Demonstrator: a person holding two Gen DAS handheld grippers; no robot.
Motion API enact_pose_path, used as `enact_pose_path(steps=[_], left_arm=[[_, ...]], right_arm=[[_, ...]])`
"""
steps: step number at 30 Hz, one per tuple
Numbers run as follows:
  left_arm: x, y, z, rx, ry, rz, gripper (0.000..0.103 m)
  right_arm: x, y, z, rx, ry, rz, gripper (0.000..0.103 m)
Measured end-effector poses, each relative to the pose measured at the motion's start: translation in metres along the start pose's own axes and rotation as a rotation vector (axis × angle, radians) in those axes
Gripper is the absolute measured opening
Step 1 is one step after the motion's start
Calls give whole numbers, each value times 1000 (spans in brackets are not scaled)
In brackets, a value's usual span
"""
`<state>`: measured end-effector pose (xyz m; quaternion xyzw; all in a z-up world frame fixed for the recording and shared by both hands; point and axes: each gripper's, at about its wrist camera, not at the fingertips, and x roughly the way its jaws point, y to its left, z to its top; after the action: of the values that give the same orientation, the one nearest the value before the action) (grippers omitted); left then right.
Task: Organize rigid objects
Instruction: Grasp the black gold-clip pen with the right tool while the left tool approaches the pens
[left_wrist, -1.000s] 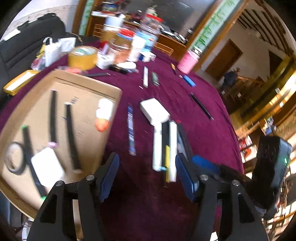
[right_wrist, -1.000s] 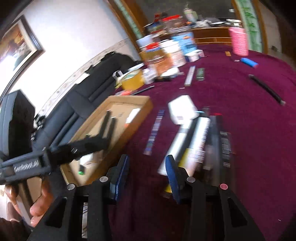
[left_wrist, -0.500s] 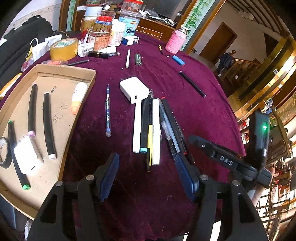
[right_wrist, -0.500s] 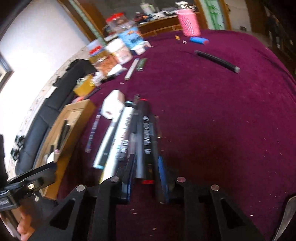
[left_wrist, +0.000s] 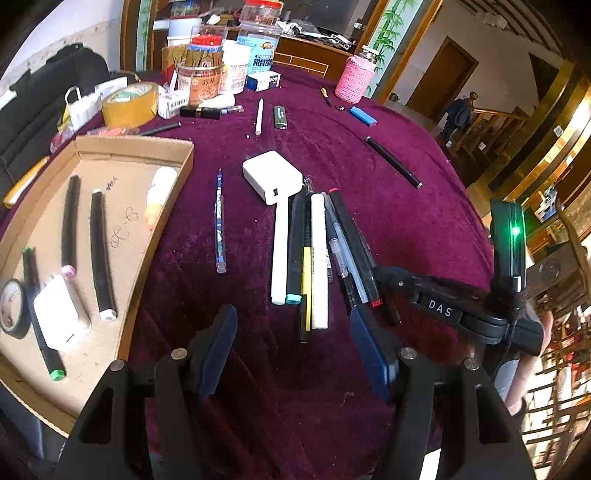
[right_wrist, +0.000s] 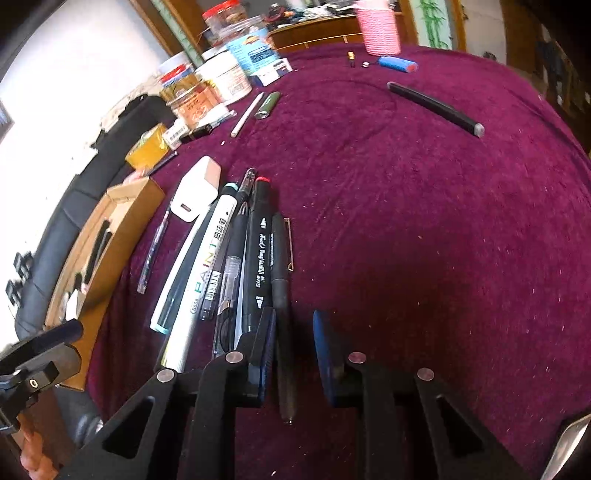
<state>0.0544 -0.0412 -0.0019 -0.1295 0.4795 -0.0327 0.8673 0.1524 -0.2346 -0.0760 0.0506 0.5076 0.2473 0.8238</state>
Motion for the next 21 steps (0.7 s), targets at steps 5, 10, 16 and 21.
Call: enact_pose_path(steps=[5, 10, 16, 21], left_arm=[[1, -7, -1, 31, -14, 27, 64], [7, -14, 0, 47, -6, 28, 64], [22, -25, 6, 62, 23, -4, 64], [46, -43, 19, 87, 62, -35, 63]], right_arm=[[5, 16, 0, -91, 3, -68, 22], [5, 26, -8, -154, -16, -168, 10], [-11, 12, -24, -83, -29, -172, 9], [-20, -5, -32, 22, -77, -126, 9]])
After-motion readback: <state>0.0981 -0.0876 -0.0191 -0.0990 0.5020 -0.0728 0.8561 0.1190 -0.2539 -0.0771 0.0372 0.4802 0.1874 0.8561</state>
